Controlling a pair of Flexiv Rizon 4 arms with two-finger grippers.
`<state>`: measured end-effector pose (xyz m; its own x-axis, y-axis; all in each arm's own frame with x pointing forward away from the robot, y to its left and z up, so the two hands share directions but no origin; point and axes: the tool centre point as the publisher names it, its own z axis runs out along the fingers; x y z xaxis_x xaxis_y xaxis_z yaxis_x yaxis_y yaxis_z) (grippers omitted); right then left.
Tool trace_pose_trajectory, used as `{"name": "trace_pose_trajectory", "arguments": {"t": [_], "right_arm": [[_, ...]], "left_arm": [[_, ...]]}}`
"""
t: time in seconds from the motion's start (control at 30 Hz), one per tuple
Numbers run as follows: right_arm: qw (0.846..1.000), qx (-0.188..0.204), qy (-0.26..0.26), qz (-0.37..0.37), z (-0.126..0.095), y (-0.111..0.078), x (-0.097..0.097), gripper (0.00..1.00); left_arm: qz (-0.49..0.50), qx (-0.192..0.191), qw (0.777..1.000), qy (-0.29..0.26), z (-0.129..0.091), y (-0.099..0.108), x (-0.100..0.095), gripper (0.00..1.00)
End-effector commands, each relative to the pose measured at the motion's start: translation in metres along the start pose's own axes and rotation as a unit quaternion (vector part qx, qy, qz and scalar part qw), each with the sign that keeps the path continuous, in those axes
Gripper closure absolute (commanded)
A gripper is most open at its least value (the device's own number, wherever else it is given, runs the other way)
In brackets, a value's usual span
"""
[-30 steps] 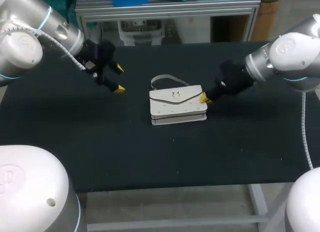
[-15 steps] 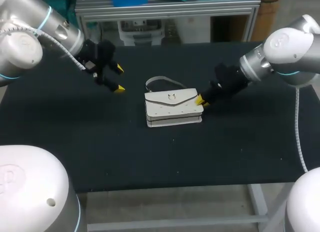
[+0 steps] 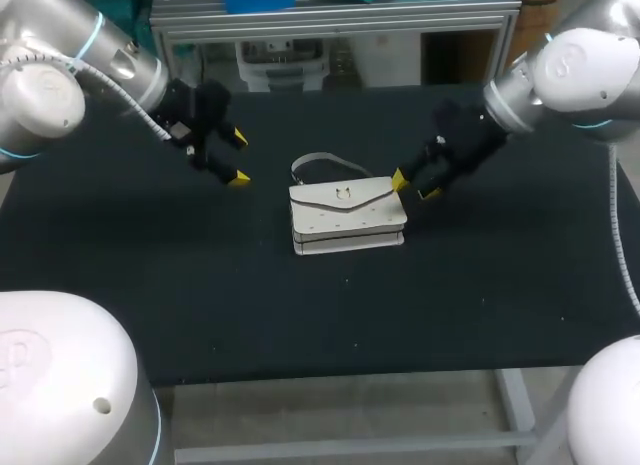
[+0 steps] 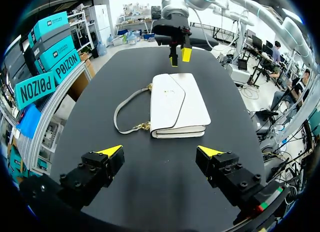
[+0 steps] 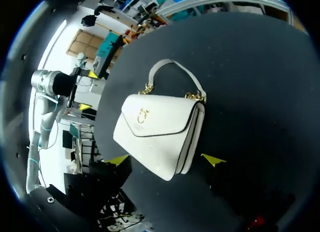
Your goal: Pick up the bag, open it, inspect its contents, close it, and place it on the opposite side
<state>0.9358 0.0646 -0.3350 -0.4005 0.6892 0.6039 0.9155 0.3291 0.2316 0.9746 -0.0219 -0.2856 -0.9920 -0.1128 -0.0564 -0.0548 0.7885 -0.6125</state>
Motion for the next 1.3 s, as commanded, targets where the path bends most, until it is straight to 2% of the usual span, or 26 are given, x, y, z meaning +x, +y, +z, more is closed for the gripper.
{"name": "trace_pose_trajectory", "arguments": {"t": [0.03,0.13,0.2,0.23,0.73,0.77,0.8,0.87,0.9,1.0,1.03,1.07,1.1,1.13,1.3], "right_arm": [[0.994,-0.044,-0.076,-0.066,-0.015,-0.019,0.015,0.00],[0.980,-0.056,-0.119,-0.147,-0.025,-0.026,0.022,0.00],[0.955,0.000,-0.173,-0.239,-0.028,-0.031,0.032,0.00],[0.941,0.031,-0.239,-0.238,-0.028,-0.031,0.033,0.00],[0.941,0.031,-0.239,-0.238,-0.028,-0.031,0.033,0.00],[0.926,0.043,-0.268,-0.264,-0.026,-0.027,0.035,0.00],[0.918,0.033,-0.264,-0.295,-0.025,-0.024,0.038,0.00],[0.888,0.036,-0.300,-0.346,-0.022,-0.020,0.040,0.00],[0.885,0.026,-0.298,-0.356,-0.021,-0.020,0.040,0.00],[0.857,0.020,-0.327,-0.399,-0.019,-0.024,0.042,0.00],[0.843,0.016,-0.329,-0.426,-0.019,-0.027,0.042,0.00],[0.822,0.023,-0.348,-0.451,-0.018,-0.029,0.043,0.00],[0.795,0.026,-0.371,-0.479,-0.018,-0.033,0.043,0.00],[0.768,0.044,-0.400,-0.498,-0.021,-0.043,0.044,0.00],[0.768,0.044,-0.400,-0.498,-0.021,-0.043,0.044,0.00]], "left_arm": [[0.000,0.002,1.000,-0.001,0.001,0.001,0.000,0.00],[0.000,0.002,1.000,-0.001,0.001,0.001,0.000,0.00],[0.000,0.002,1.000,-0.001,0.001,0.001,0.000,0.00],[0.000,0.002,1.000,-0.001,0.001,0.001,0.000,0.00],[0.000,0.002,1.000,-0.001,0.001,0.001,0.000,0.00],[0.000,0.002,1.000,-0.001,0.001,0.001,0.000,0.00],[0.000,0.002,1.000,-0.001,0.001,0.001,0.000,0.00],[0.000,0.002,1.000,-0.001,0.001,0.001,0.000,0.00],[0.000,0.002,1.000,-0.001,0.001,0.001,0.000,0.00],[0.000,0.002,1.000,-0.001,0.001,0.001,0.000,0.00],[0.000,0.002,1.000,-0.001,0.001,0.001,0.000,0.00],[0.000,0.002,1.000,-0.001,0.001,0.001,0.000,0.00],[0.000,0.002,1.000,-0.001,0.001,0.001,0.000,0.00],[0.000,0.002,1.000,-0.001,0.001,0.001,0.000,0.00],[0.000,0.002,1.000,-0.001,0.001,0.001,0.000,0.00]]}}
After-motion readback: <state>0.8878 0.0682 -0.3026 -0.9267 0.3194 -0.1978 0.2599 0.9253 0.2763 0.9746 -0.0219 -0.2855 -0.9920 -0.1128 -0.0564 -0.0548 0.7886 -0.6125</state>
